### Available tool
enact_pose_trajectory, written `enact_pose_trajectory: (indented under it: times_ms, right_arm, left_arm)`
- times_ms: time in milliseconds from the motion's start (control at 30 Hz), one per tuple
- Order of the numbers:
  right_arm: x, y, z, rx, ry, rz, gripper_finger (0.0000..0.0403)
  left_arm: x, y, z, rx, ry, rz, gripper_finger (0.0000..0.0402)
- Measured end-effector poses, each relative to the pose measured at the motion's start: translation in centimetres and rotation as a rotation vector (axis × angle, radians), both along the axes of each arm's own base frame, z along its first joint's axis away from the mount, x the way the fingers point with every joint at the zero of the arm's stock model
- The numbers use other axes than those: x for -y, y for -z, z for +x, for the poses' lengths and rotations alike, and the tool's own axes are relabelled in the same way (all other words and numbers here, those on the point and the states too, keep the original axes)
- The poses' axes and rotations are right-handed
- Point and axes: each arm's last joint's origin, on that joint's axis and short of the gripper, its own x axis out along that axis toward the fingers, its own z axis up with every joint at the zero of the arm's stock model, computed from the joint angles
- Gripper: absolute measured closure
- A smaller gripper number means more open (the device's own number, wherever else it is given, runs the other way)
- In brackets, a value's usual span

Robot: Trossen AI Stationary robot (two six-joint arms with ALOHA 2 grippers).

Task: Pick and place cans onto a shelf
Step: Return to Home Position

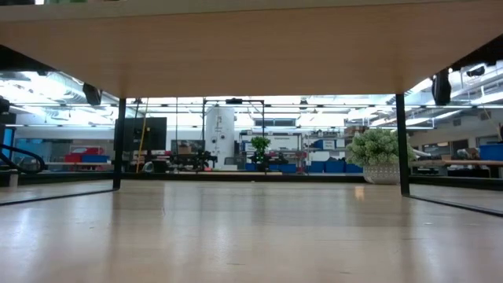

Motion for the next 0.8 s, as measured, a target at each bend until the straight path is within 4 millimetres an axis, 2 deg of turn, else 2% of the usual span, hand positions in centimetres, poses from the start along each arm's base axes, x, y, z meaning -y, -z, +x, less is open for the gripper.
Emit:
enact_pose_trajectory:
  times_ms: [233,433,800]
  right_arm:
    - [1.1,2.0,-0.7,0.047,0.024,0.009,0.0402]
    - [2.1,3.3,-0.4,-0.003,-0.030,0.021,0.0402]
    - [4.1,3.9,-0.8,-0.015,-0.034,-0.046,0.0403]
  left_arm:
    - [-0.2,0.6,0.1,-0.001,-0.068,-0.028,0.0400]
    - [-0.4,0.6,0.0,0.018,-0.123,-0.063,0.0400]
    - [-0.4,1.2,0.1,-0.029,-0.148,-0.104,0.0400]
